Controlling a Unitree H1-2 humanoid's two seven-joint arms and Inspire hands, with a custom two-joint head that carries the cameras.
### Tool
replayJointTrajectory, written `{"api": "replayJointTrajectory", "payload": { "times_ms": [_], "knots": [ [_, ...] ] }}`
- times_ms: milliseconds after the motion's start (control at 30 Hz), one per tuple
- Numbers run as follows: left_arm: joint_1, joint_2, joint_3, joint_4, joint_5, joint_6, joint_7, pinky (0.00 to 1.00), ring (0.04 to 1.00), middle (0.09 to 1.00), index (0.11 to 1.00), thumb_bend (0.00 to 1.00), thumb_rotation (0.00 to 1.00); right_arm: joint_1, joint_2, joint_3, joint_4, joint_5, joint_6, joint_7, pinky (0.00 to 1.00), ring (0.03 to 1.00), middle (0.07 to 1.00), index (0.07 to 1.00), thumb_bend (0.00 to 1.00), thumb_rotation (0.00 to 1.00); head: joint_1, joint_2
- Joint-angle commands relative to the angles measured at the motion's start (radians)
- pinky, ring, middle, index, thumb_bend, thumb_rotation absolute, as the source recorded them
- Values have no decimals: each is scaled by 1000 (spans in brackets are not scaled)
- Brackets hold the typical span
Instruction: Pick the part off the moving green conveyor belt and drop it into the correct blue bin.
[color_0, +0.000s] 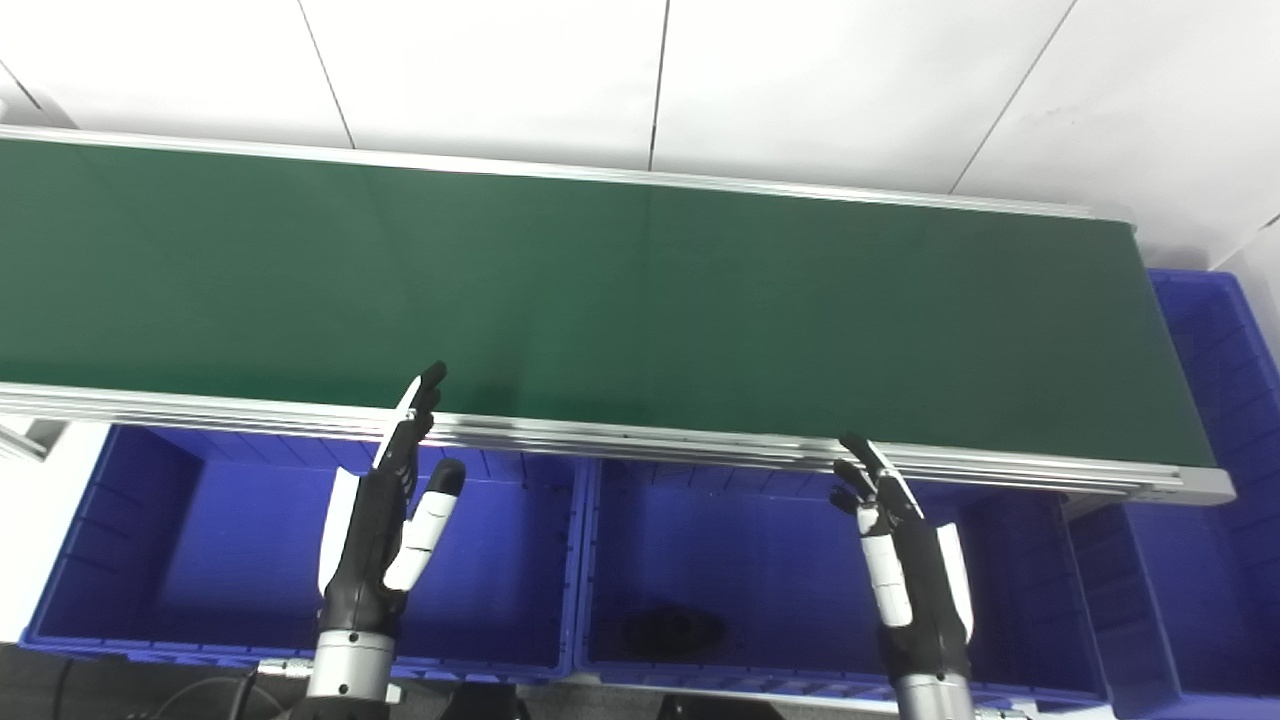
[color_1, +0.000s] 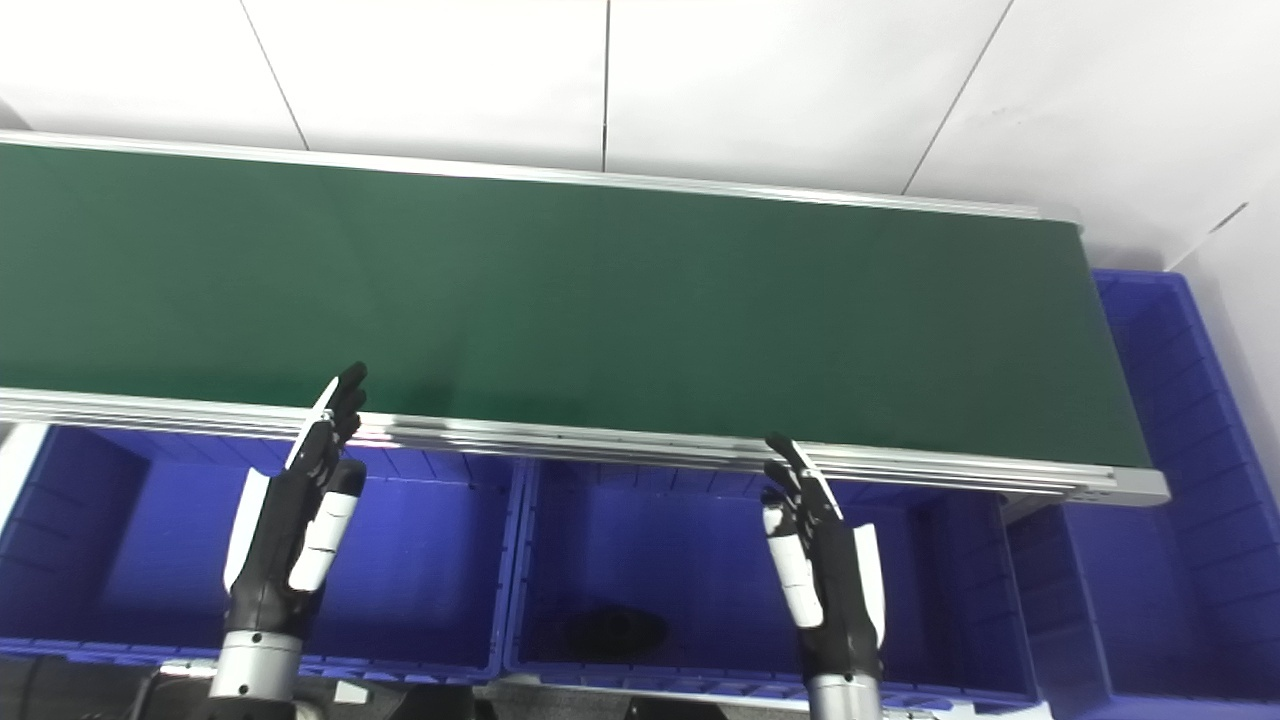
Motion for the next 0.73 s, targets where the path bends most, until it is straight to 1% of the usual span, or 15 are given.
{"api": "replayJointTrajectory", "payload": {
  "times_ms": [0, 33, 67, 133, 233, 300, 400, 533, 633, 700],
  "knots": [
    [4, 0, 1, -1, 4, -54, 11, 997, 998, 998, 946, 585, 955, 0, -4, 18, 0, 6, -58, -22, 845, 901, 947, 934, 841, 996, 0, 1],
    [4, 2, 3, 3, 9, -61, 13, 997, 999, 999, 947, 588, 958, 0, -5, 25, 5, 5, -58, -28, 846, 901, 947, 940, 842, 998, -19, -6],
    [4, 2, 5, 5, 13, -67, 14, 999, 1000, 1000, 948, 586, 963, -1, -7, 30, 8, 4, -58, -34, 847, 904, 949, 944, 851, 1000, -19, -6],
    [2, 6, 10, 14, 9, -80, 13, 1000, 1000, 1000, 953, 581, 963, -3, -10, 43, 22, 5, -62, -44, 849, 915, 958, 956, 860, 1000, -43, -25],
    [1, 9, 14, 29, 15, -96, 13, 1000, 1000, 1000, 964, 545, 970, -7, -17, 59, 44, 24, -72, -51, 871, 928, 969, 967, 857, 997, -44, -40],
    [1, 9, 16, 36, 22, -102, 14, 1000, 1000, 1000, 964, 528, 985, -10, -24, 66, 55, 31, -78, -58, 885, 929, 965, 969, 862, 999, -41, -43],
    [2, 7, 18, 37, 26, -97, 11, 1000, 1000, 1000, 966, 499, 998, -11, -35, 79, 60, 27, -88, -68, 897, 934, 975, 980, 849, 1000, -40, -50],
    [2, 5, 19, 43, 44, -91, 14, 1000, 1000, 1000, 967, 512, 999, -13, -42, 89, 72, 26, -99, -80, 909, 944, 994, 997, 834, 1000, -3, -63],
    [-1, 4, 22, 46, 22, -86, 8, 1000, 1000, 1000, 963, 504, 964, -15, -45, 94, 81, 18, -106, -95, 910, 948, 1000, 1000, 817, 1000, -9, -65],
    [-5, 6, 25, 46, 12, -81, 5, 1000, 1000, 1000, 958, 516, 956, -17, -44, 98, 83, 14, -100, -104, 914, 949, 1000, 1000, 798, 1000, -37, -66]
  ]
}}
